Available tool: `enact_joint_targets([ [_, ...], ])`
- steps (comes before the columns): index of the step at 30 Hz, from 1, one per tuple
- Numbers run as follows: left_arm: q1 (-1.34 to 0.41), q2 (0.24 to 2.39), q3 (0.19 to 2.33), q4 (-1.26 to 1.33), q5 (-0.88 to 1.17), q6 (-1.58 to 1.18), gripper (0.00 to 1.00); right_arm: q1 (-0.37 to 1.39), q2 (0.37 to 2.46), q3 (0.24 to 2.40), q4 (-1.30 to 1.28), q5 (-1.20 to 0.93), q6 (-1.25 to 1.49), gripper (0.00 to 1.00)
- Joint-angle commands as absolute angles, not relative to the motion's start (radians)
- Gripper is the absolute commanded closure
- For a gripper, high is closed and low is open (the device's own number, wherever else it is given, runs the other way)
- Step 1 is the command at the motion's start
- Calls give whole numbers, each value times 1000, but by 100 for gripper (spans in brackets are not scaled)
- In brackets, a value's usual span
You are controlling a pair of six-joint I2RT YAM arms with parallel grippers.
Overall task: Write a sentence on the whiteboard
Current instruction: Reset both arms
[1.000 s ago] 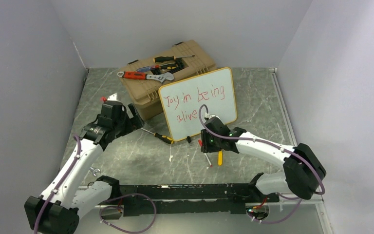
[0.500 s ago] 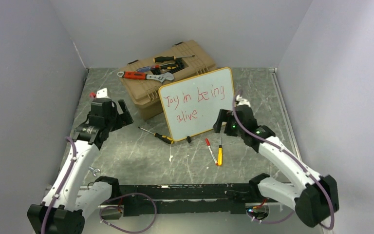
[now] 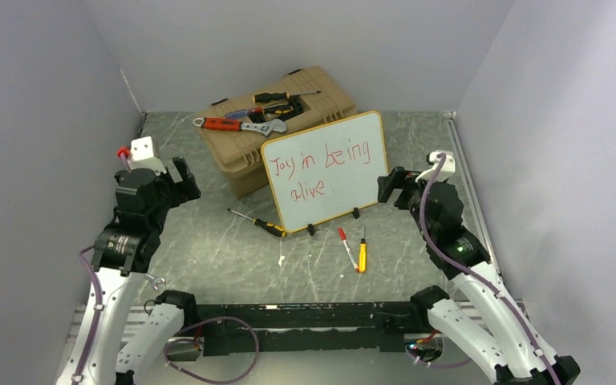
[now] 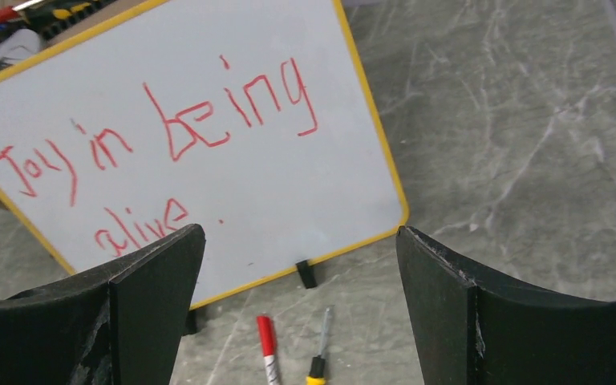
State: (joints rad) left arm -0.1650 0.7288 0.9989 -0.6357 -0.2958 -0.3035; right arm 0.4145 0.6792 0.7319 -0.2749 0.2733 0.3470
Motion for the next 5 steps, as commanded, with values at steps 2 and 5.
enact_joint_targets([
  [2, -161, 711, 987, -647, -319, -285, 1, 411, 670, 735, -231, 342, 266, 7],
  [5, -161, 712, 979, -643, -322, -294, 0, 411, 671, 745, -234, 339, 262, 7],
])
